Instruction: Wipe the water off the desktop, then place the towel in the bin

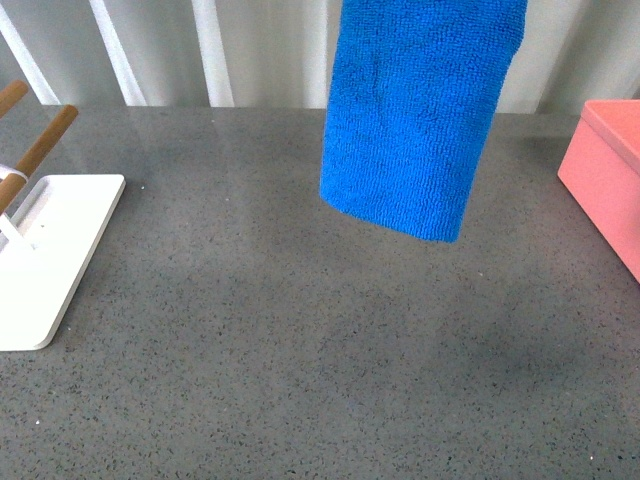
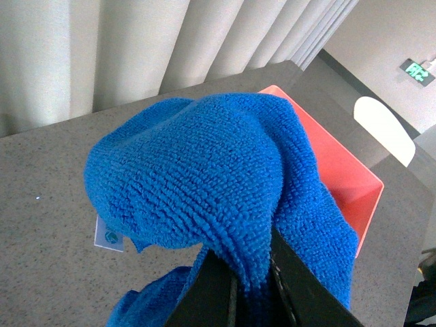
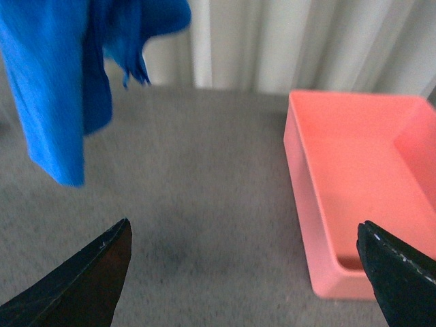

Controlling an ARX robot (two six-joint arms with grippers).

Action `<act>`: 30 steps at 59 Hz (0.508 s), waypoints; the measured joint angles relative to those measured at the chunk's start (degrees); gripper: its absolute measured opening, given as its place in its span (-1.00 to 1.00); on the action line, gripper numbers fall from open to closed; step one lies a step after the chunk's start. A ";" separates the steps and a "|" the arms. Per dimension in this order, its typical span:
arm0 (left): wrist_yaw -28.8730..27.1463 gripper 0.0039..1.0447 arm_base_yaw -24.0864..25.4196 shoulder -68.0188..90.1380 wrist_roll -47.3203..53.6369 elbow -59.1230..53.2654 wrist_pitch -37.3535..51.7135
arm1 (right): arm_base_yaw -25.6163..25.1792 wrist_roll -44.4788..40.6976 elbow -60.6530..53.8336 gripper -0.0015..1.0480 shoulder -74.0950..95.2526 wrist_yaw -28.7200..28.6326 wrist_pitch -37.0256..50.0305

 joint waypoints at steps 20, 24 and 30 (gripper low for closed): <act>-0.46 -0.92 -1.90 0.33 -3.15 -0.33 1.33 | 0.22 -3.63 4.28 0.86 27.54 -9.60 31.78; -0.72 -0.92 -1.95 0.33 -3.74 -0.33 1.38 | 2.01 -4.26 4.74 0.86 38.18 -10.29 41.07; -0.92 -0.92 -2.01 0.31 -4.66 -0.33 1.38 | 4.20 -4.31 6.45 0.86 50.27 -10.99 50.25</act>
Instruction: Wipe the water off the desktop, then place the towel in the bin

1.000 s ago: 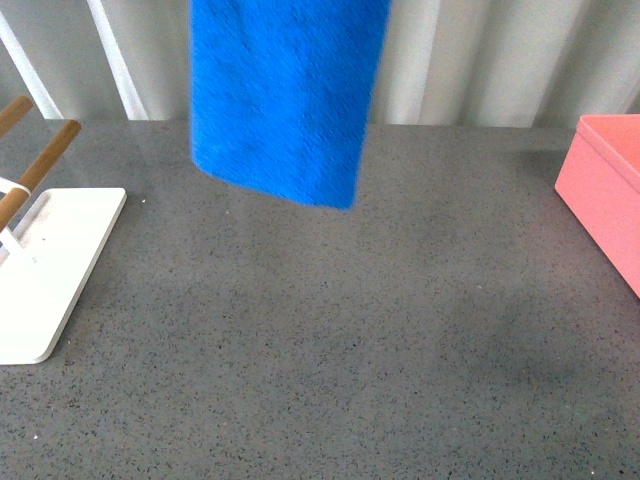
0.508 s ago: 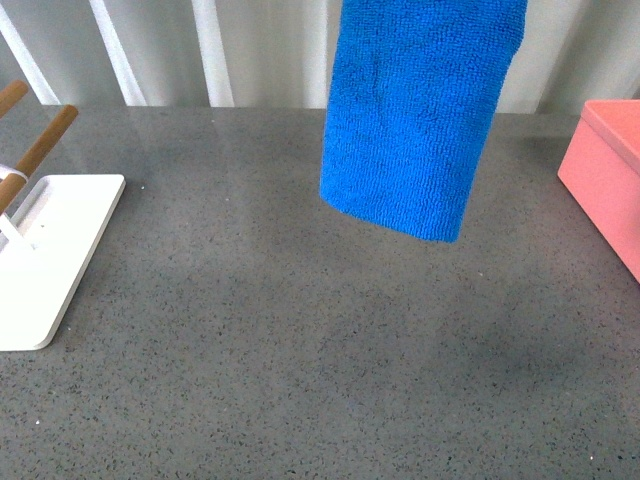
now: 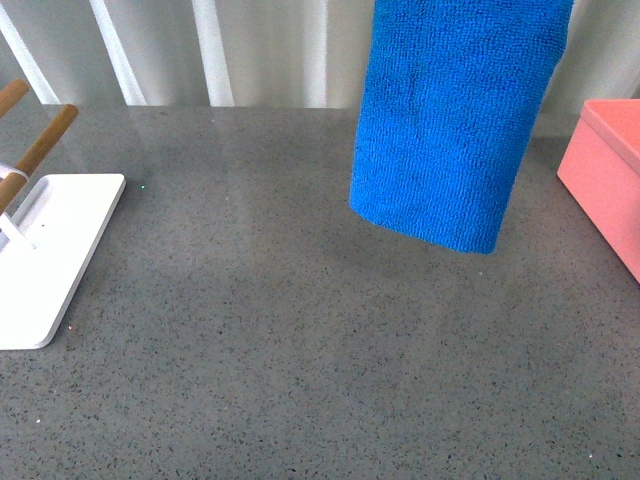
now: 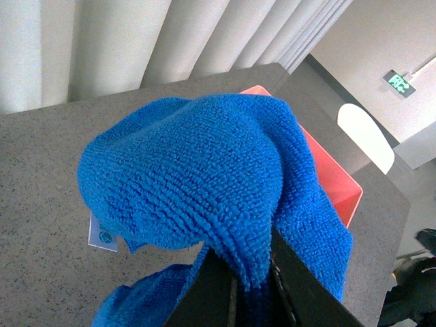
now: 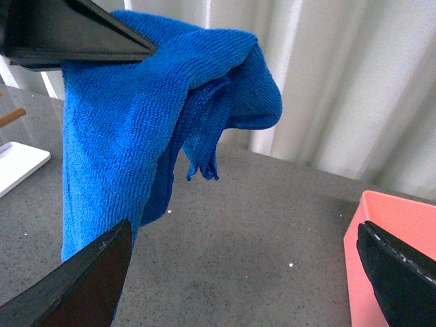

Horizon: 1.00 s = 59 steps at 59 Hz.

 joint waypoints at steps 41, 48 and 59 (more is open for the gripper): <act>0.09 -0.92 -2.05 -1.60 -1.99 0.00 -0.70 | 4.37 6.64 10.01 0.86 29.07 -3.45 24.11; 0.15 -0.92 -2.32 -1.60 -2.10 0.00 -0.92 | 4.46 6.64 11.23 0.86 30.23 -3.17 24.55; 0.20 -0.92 -2.60 -1.60 -2.27 0.02 -1.18 | 4.57 7.45 12.13 0.64 31.39 -2.64 25.92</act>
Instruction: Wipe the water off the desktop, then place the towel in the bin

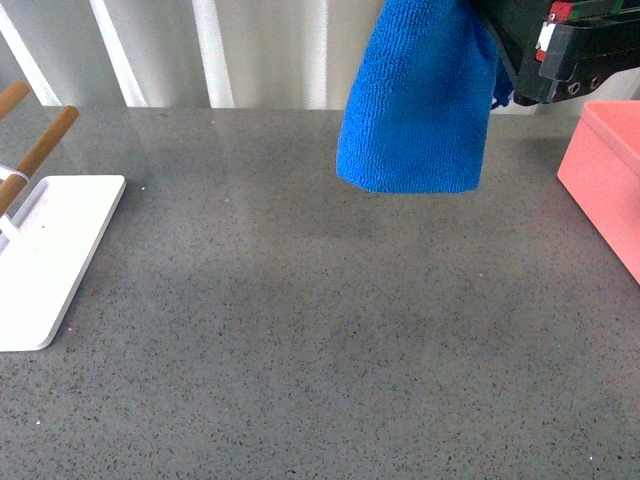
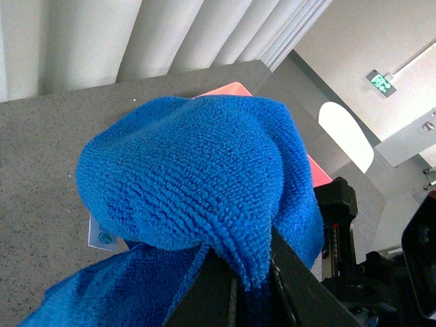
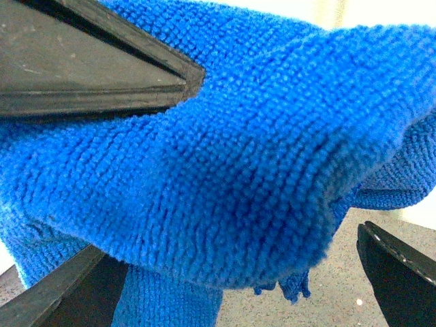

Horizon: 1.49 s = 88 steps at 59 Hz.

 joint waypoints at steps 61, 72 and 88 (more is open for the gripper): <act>-0.33 -0.44 0.98 -0.02 0.68 0.13 -3.04 | -0.17 0.26 -0.50 -0.94 -0.81 0.37 0.48; -1.64 0.32 5.38 1.09 2.36 0.90 -4.94 | -0.94 0.13 -0.50 -0.94 -1.62 0.42 0.02; -2.38 0.86 15.76 4.92 6.82 0.85 -6.36 | -1.84 0.13 -1.22 -0.94 -1.73 0.76 -0.02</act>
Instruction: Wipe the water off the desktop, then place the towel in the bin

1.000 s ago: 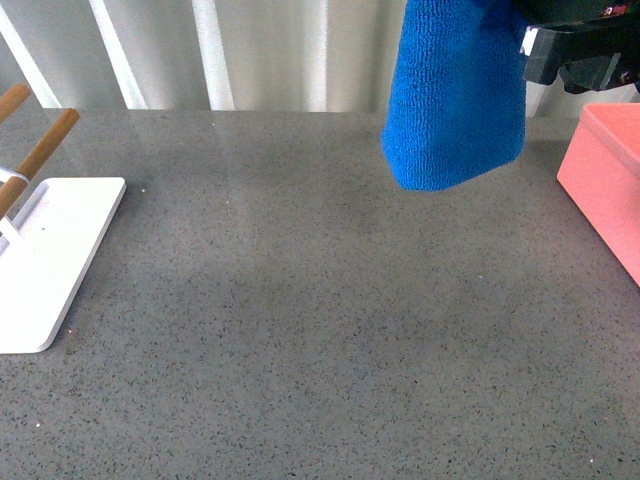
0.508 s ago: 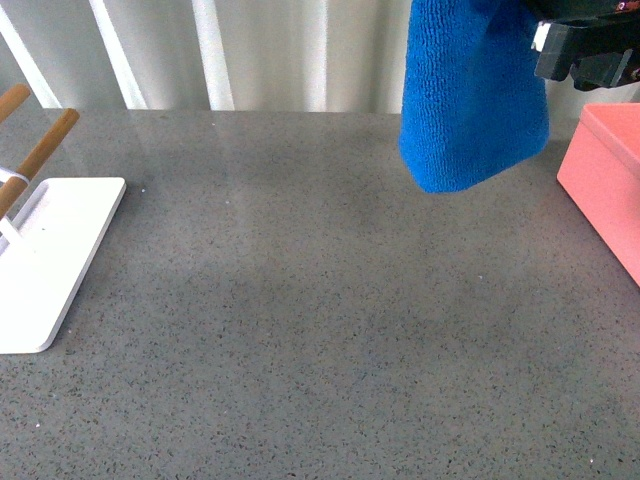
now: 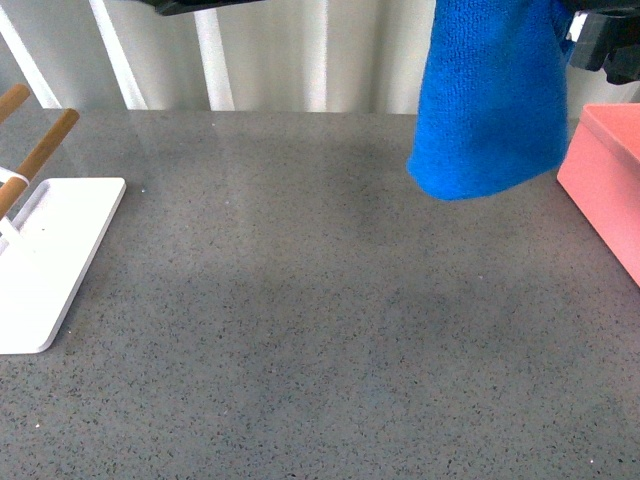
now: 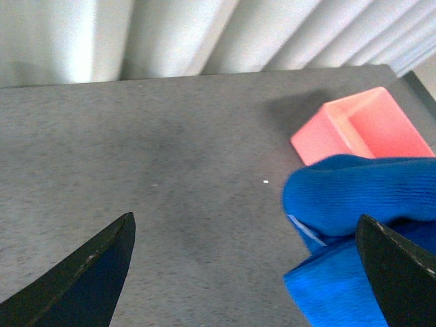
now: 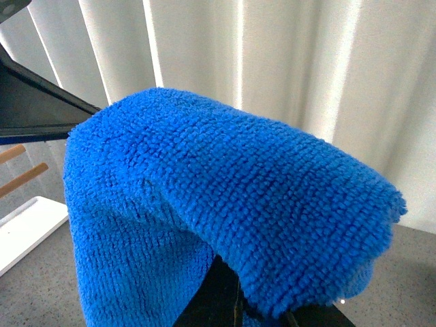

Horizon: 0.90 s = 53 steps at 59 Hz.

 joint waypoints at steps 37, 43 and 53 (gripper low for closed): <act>17.22 0.88 25.83 -16.98 18.53 -17.35 -8.70 | -4.85 -0.37 -2.19 -0.94 1.22 -0.90 0.35; 20.90 0.88 28.52 -22.58 18.51 -20.39 -9.05 | -5.60 -0.63 -2.25 -0.94 1.97 -1.03 0.44; -6.14 0.25 28.39 -36.61 14.53 -42.14 28.81 | -5.66 -1.36 -2.25 -0.94 2.10 -0.87 -1.11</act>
